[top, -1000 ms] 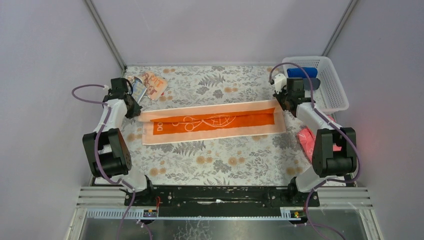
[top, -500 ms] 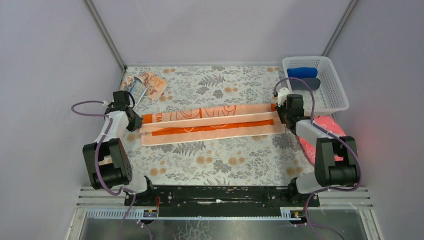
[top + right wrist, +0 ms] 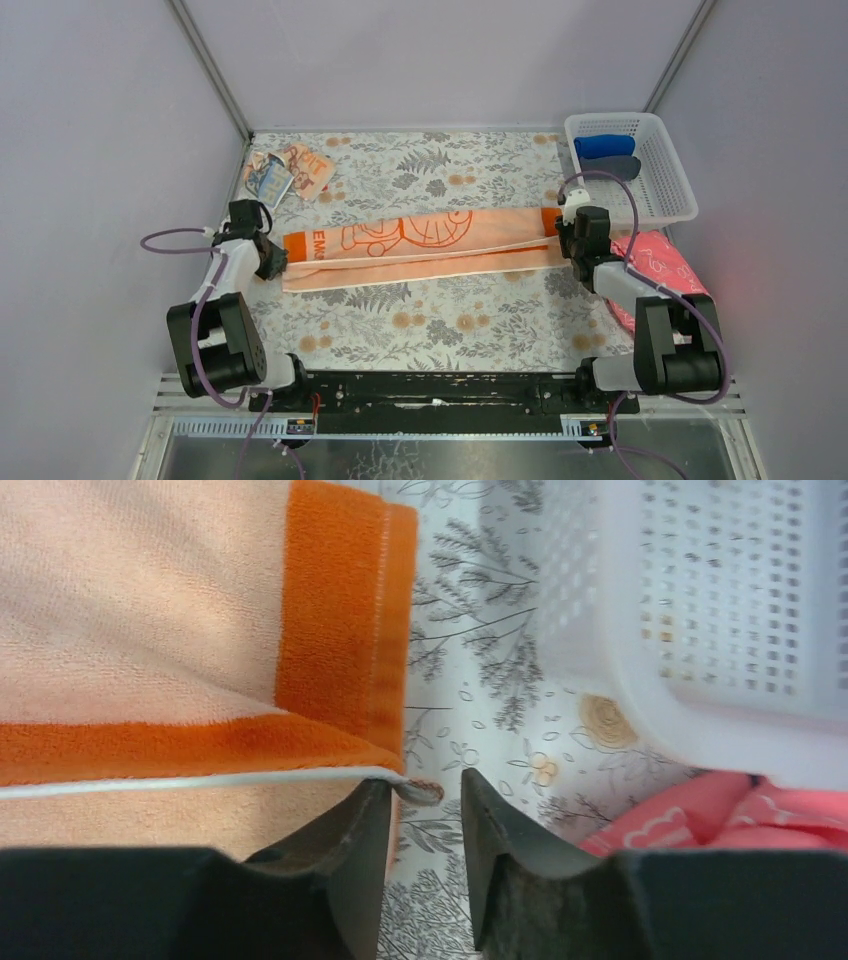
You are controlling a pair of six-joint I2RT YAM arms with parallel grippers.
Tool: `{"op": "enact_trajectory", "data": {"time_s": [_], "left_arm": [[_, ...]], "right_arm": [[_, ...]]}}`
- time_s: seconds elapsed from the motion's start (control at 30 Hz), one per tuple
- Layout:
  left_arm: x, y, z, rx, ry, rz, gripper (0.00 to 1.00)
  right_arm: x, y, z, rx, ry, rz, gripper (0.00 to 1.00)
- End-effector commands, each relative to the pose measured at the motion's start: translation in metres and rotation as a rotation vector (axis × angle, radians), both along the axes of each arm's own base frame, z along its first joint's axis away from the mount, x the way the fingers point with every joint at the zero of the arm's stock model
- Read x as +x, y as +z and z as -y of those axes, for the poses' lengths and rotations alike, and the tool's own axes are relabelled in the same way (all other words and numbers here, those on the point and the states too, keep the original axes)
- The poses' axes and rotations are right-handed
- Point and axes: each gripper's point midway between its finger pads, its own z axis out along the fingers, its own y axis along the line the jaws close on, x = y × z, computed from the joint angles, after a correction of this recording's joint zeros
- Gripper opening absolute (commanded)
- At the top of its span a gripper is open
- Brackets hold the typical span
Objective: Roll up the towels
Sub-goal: Fold the towel at the center of the board.
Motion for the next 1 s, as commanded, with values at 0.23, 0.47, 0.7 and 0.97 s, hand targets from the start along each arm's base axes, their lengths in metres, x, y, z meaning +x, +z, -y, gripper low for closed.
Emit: {"op": "enact_trajectory", "data": {"time_s": [0.23, 0.47, 0.7, 0.97], "left_arm": [[-0.016, 0.044, -0.015, 0.095, 0.151, 0.178, 0.62], [-0.019, 0.099, -0.020, 0.173, 0.120, 0.312, 0.80], [0.011, 0.109, 0.022, -0.012, -0.082, 0.379, 0.85], [0.031, 0.080, 0.064, -0.151, -0.193, 0.289, 0.87]], "right_arm": [[0.003, 0.105, 0.010, 0.103, -0.155, 0.363, 0.49], [-0.013, 0.140, -0.004, 0.257, -0.144, 0.483, 0.63], [-0.002, 0.129, -0.047, 0.497, -0.071, 0.328, 0.76], [-0.012, 0.082, -0.064, 0.600, -0.146, 0.049, 0.81]]}}
